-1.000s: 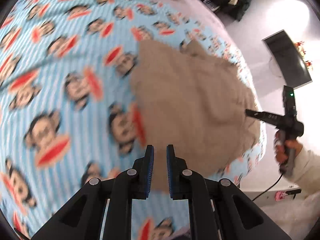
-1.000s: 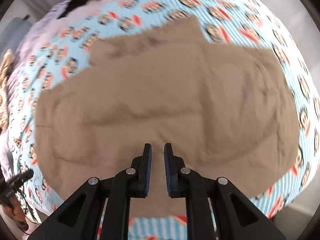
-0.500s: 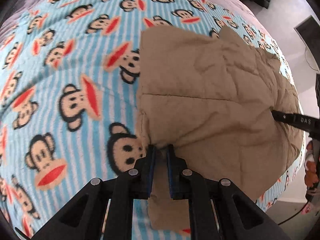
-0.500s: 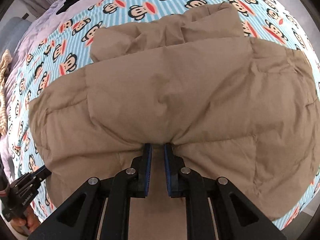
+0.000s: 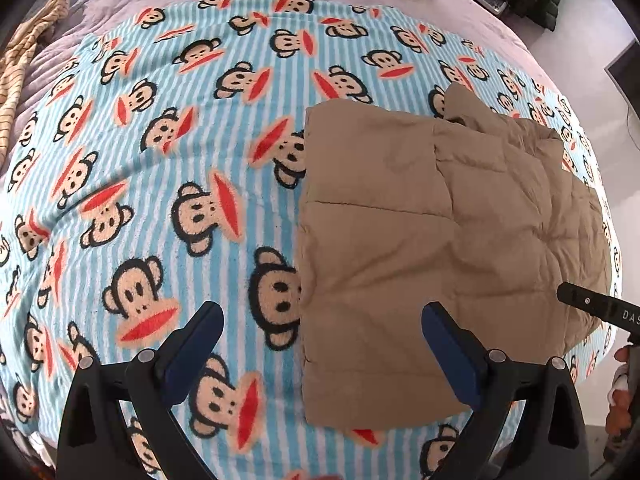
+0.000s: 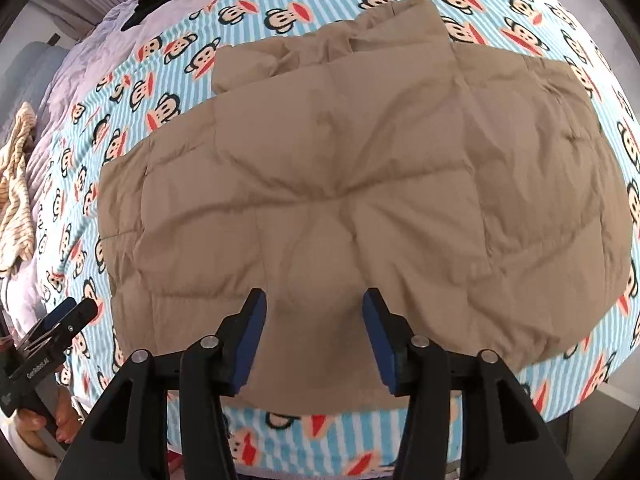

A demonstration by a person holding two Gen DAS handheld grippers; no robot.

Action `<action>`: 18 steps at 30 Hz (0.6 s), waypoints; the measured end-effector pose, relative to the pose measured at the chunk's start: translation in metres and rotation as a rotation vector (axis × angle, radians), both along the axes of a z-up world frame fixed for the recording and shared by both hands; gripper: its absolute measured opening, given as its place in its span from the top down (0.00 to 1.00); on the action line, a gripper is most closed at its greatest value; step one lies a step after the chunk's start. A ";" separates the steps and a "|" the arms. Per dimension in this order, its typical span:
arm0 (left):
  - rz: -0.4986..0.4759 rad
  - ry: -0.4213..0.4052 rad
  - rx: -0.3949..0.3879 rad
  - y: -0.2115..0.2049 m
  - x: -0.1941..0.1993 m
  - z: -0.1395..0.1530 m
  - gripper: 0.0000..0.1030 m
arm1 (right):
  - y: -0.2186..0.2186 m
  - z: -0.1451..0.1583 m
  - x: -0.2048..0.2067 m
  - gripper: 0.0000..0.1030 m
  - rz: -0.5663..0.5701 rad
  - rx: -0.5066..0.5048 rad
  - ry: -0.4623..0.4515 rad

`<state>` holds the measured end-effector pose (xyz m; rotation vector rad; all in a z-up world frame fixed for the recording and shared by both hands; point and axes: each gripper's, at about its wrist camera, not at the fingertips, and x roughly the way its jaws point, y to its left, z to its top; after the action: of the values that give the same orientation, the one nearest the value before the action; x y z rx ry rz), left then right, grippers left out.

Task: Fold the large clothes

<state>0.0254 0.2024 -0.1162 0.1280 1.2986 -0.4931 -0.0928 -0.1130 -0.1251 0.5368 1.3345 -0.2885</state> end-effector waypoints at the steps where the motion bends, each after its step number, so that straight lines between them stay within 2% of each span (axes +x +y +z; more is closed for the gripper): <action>1: -0.002 -0.003 0.002 -0.001 -0.001 0.001 0.03 | 0.000 0.000 -0.002 0.45 -0.005 0.003 0.002; 6: -0.014 -0.019 0.018 -0.010 -0.002 0.004 0.01 | 0.000 0.000 -0.008 0.36 -0.026 0.022 0.000; 10: -0.030 -0.010 0.031 -0.017 -0.002 0.004 0.01 | 0.000 0.000 -0.010 0.23 -0.039 0.039 -0.015; 14: -0.038 -0.008 0.044 -0.021 -0.001 0.001 0.01 | 0.003 0.002 -0.011 0.21 -0.038 0.031 -0.040; 15: -0.040 -0.008 0.049 -0.022 -0.001 0.000 0.01 | 0.004 0.002 -0.011 0.18 -0.035 0.028 -0.042; 16: -0.041 -0.006 0.050 -0.022 0.000 0.000 0.01 | 0.005 0.002 -0.011 0.09 -0.032 0.027 -0.045; 18: -0.044 -0.003 0.059 -0.024 0.001 -0.002 0.01 | 0.007 0.001 -0.011 0.00 -0.026 0.024 -0.053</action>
<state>0.0263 0.1785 -0.1183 0.2064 1.3099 -0.4920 -0.1035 -0.1060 -0.1244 0.5789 1.2822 -0.2782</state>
